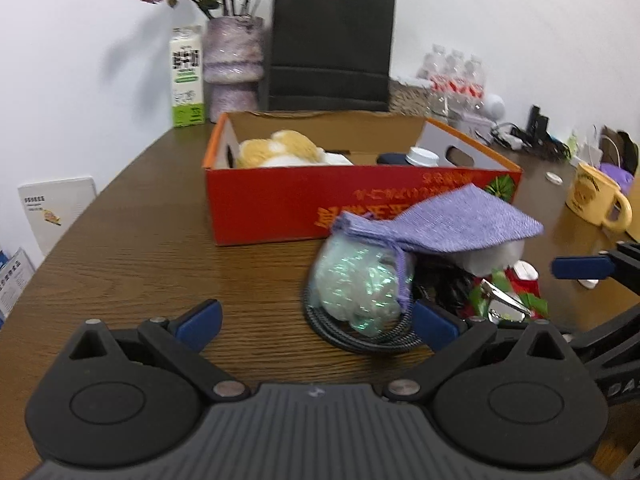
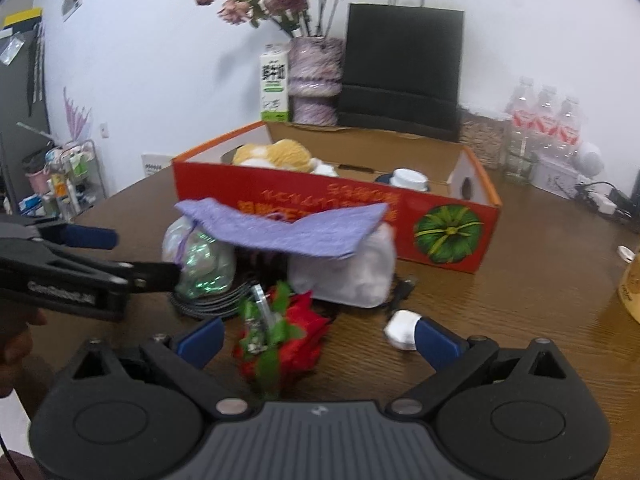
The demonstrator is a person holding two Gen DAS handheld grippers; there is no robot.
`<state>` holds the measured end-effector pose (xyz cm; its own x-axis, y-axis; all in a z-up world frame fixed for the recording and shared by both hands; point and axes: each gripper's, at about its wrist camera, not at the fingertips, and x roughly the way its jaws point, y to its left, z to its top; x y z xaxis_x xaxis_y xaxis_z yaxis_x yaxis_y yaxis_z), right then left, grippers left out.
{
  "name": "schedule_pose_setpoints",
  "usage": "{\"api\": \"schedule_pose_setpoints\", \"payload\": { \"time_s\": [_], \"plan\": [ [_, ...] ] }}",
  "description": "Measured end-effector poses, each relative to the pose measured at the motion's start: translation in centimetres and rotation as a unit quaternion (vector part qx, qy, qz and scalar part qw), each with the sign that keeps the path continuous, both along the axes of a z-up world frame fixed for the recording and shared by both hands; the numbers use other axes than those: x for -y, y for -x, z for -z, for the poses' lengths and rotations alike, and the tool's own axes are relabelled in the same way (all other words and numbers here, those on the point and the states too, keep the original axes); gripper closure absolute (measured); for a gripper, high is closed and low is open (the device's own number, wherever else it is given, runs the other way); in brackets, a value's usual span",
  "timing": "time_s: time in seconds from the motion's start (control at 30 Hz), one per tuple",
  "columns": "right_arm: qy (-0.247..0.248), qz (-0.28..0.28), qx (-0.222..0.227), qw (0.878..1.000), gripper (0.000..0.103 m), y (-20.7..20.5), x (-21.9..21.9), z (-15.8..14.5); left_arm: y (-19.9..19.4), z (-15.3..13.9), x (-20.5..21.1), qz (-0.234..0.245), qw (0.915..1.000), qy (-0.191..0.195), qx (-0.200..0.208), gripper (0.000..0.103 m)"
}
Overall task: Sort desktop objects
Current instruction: 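Grasp the iridescent bag with the left gripper while the right grasps the red flower, then carry the bag and flower over the box with both grippers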
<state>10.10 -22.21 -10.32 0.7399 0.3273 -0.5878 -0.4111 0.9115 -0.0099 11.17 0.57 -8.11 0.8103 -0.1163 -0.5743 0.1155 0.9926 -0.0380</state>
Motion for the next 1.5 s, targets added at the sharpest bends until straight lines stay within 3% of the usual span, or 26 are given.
{"api": "schedule_pose_setpoints", "payload": {
  "time_s": [0.13, 0.3, 0.4, 0.57, 0.63, 0.7, 0.73, 0.77, 1.5],
  "plan": [
    [0.011, -0.012, -0.001, 1.000, 0.020, -0.3, -1.0, 0.5, -0.7, 0.3, 0.7, 0.010, 0.9999, -0.007, -0.003, 0.000],
    [0.000, -0.023, -0.007, 1.000, 0.057, -0.6, -0.9, 0.5, -1.6, 0.3, 1.3, 0.008, 0.9999, -0.011, 0.001, 0.000],
    [-0.009, -0.029, -0.008, 0.999, 0.065, -0.5, -0.8, 0.5, -2.2, 0.2, 1.6, 0.009, 0.9999, -0.010, 0.006, 0.000],
    [-0.016, -0.030, -0.006, 0.999, 0.067, -0.5, -0.5, 0.3, -2.6, 0.2, 2.4, 0.024, 0.9994, -0.016, 0.019, 0.001],
    [-0.018, -0.029, -0.006, 0.999, 0.067, -0.5, -0.4, 0.2, -2.4, 0.1, 2.6, 0.030, 0.9990, -0.020, 0.027, 0.014],
    [-0.020, -0.026, -0.005, 0.999, 0.067, -0.4, -0.3, 0.1, -2.4, 0.1, 2.9, 0.034, 0.9986, -0.029, 0.029, 0.042],
    [-0.020, -0.026, -0.004, 0.999, 0.067, -0.3, -0.3, 0.1, -2.5, 0.2, 3.0, 0.038, 0.9985, -0.030, 0.027, 0.051],
    [-0.020, -0.025, -0.003, 0.999, 0.067, -0.3, -0.3, 0.1, -2.5, 0.2, 3.1, 0.039, 0.9985, -0.032, 0.023, 0.054],
    [-0.036, -0.008, 0.065, 0.997, 0.067, 0.3, 0.5, -4.5, -0.1, -6.5, 1.6, 0.033, 0.9931, -0.007, 0.112, 0.056]
  ]
}}
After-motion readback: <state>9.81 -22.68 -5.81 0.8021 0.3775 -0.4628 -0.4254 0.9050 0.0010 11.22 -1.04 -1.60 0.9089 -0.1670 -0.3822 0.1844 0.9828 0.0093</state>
